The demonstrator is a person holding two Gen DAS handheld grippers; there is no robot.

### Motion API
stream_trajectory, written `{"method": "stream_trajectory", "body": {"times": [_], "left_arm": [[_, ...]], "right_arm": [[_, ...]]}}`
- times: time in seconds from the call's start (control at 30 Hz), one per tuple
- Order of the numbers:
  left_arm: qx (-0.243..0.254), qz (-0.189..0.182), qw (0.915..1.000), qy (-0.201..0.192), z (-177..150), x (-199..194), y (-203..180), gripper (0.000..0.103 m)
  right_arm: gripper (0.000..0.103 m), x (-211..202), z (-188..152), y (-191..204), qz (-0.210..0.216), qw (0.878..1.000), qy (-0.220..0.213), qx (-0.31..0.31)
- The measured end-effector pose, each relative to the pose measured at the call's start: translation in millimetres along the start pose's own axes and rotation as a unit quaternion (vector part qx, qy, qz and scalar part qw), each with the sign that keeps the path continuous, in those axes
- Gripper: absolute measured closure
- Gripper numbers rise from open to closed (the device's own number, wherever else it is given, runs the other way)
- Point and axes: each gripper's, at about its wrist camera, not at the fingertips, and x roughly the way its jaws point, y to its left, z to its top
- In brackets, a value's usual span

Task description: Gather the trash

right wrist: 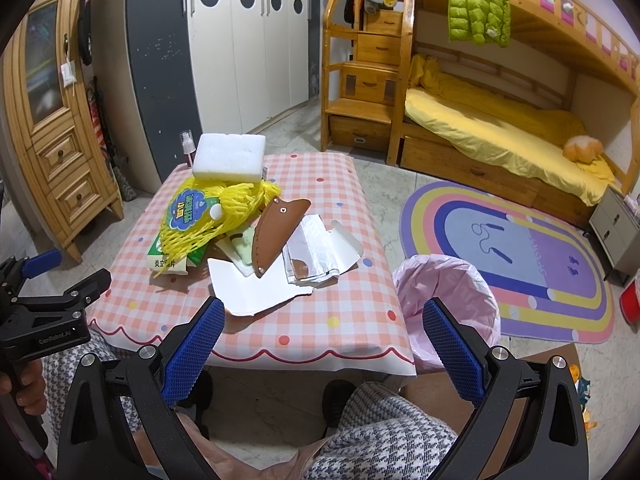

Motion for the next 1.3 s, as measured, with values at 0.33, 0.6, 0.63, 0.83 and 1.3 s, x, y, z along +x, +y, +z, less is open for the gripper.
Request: {"method": "stream_trajectory", "body": {"times": [0.33,0.6,0.63,0.83,1.3], "left_arm": [[-0.023,-0.004,0.9997,-0.009,23.8,10.5,16.3,0.007],[0.016,-0.009,0.9992,-0.035,58.4,43.5,8.8,0.007],[0.018,-0.015,0.9991,-0.036,62.6,48.8,7.9,0.007],[0.012,-0.065,0.9973,-0.033,86.5,86.3,6.9,0.015],[0.088,-0.114,0.9886,-0.047,122.3,147.4,-15.9,0.036]], "right_arm": [[0.005,10.7,30.0,2.7,0.007,1.000,-0.023,-0.009],[0.005,46.9,65.1,0.3,0.013,1.000,-0.021,-0.006],[0.005,50.1,68.1,0.7,0.017,1.000,-0.022,-0.001],[0.005,74.7,85.6,0.2,0.028,0.999,-0.043,0.011],[0.005,119.8,108.9,1.0,-0.003,1.000,-0.012,-0.024]]}}
